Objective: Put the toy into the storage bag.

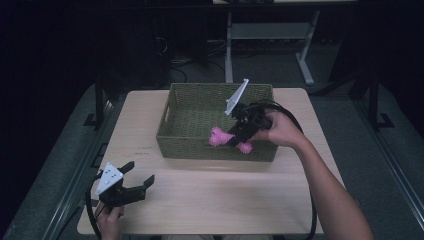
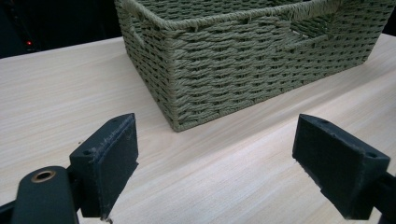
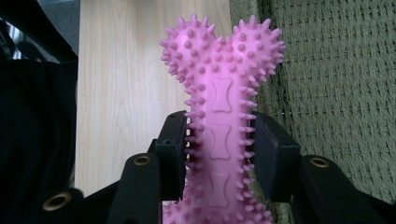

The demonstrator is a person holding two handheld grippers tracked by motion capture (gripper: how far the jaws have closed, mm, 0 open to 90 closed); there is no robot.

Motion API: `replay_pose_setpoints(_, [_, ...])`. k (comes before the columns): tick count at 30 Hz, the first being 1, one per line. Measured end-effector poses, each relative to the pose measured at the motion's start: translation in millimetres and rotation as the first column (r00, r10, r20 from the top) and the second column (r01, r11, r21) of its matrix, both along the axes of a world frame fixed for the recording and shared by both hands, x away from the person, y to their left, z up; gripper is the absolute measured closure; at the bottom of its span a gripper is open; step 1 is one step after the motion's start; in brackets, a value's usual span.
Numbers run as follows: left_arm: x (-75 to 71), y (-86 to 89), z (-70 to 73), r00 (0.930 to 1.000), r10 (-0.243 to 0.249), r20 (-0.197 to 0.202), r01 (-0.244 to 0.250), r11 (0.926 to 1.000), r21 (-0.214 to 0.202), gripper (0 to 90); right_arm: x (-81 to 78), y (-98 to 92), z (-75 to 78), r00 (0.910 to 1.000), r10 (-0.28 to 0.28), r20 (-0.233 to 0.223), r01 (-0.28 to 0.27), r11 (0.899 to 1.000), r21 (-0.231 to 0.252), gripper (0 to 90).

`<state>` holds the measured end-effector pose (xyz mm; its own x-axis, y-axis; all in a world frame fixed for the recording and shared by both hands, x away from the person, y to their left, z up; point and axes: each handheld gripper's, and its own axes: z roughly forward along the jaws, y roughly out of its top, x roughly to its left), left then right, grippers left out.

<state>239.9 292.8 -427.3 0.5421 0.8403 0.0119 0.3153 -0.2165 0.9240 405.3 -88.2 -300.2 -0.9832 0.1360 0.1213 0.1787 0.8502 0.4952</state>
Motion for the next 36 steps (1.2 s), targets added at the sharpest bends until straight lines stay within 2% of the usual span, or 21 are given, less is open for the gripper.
replay_pose_setpoints(11, [0.7, -3.3, -0.4, 0.9999, -0.012, -0.003, 0.012, 0.9999, 0.007, 13.8, 16.9, 2.6, -6.9, 0.9996, -0.013, -0.023, 0.013, 1.000, -0.012, 57.7])
replay_pose_setpoints(26, [0.6, -3.8, -0.1, 0.9999, -0.013, -0.004, 0.013, 0.9998, 0.012, 13.8, 32.7, 5.8, 2.9, 0.9994, -0.031, -0.015, 0.031, 0.999, -0.020, 57.7])
replay_pose_setpoints(36, [2.0, -3.7, -1.0, 0.9999, -0.009, -0.007, 0.009, 0.9999, 0.007, 13.8, 52.6, -1.1, -4.8, 0.9967, -0.074, -0.035, 0.073, 0.997, -0.025, 57.7])
